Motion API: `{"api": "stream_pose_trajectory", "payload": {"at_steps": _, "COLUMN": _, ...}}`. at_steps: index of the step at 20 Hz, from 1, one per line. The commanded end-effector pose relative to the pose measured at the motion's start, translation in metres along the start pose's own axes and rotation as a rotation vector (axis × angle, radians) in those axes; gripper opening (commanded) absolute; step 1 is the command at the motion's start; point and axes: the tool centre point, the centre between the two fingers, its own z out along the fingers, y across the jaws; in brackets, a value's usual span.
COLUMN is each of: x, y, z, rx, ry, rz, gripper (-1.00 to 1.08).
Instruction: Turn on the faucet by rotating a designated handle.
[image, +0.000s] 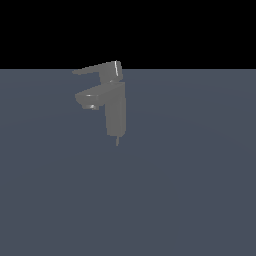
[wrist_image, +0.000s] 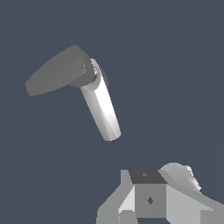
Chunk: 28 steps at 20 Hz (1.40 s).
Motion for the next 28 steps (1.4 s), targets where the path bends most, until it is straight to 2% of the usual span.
{"api": "stream_pose_trajectory", "payload": {"at_steps": 1, "x": 0.011, "y": -0.011, "z": 0.003, "rx": 0.002, "ry": -0.01, "rz": 0.064, "gripper": -1.0}}
{"api": "stream_pose_trajectory", "payload": {"at_steps": 15, "x": 0.07, "y": -0.074, "z": 0.037, "rx": -0.017, "ry": -0.043, "rz": 0.417, "gripper": -1.0}}
{"api": "stream_pose_trajectory", "payload": {"at_steps": 28, "x": 0.115, "y": -0.133, "z": 0.088, "rx": -0.06, "ry": -0.036, "rz": 0.74, "gripper": -1.0}}
